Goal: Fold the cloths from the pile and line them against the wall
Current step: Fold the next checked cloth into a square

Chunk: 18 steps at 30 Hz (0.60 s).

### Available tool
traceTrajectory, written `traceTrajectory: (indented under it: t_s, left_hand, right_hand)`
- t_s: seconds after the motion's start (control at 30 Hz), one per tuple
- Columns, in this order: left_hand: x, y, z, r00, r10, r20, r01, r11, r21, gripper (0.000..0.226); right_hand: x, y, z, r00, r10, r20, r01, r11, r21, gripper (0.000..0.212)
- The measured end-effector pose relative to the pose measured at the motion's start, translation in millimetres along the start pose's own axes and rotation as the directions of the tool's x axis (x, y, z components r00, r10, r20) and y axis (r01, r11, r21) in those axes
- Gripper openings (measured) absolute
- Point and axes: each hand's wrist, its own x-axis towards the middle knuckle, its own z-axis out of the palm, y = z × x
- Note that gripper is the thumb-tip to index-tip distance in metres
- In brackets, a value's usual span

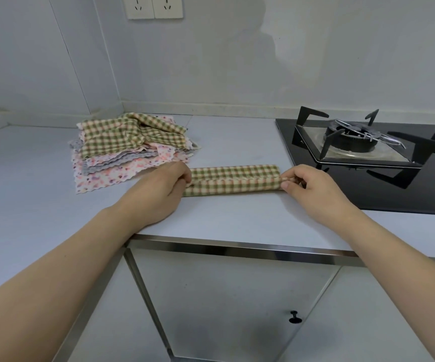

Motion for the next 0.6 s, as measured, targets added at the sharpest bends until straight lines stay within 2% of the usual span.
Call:
traceTrajectory:
  t_s: [0.17,0.3,0.47,0.6]
  left_hand:
    - [-2.8,2.2,-9.0,0.993,0.11,0.041,-0.116,0.979,0.165,0.012]
    - [-5.9,2.5,-16.2,0.982,0.149,0.112,-0.166,0.972,0.164,0.018]
    - [-8.4,3.9,-18.1,0.989,0.146,0.035,-0.15,0.978,0.145,0.005]
    - [-6.9,1.5,-19.5,0.999,0.048,0.015,-0.049,0.997,0.056,0.006]
  right_hand:
    - [1.0,2.6,0.9,1.0,-0.006,-0.004,0.006,1.0,-0.014,0.01]
    - [1.0,3.5,1.1,1.0,-0.003,-0.001,0.003,1.0,0.0,0.008]
    - [-0.2,1.2,-0.3,1.0,0.01,0.0,-0.01,1.0,0.022,0.006]
    - [-0.6,2.9,-0.5,0.999,0.053,-0.014,-0.052,0.996,0.069,0.008]
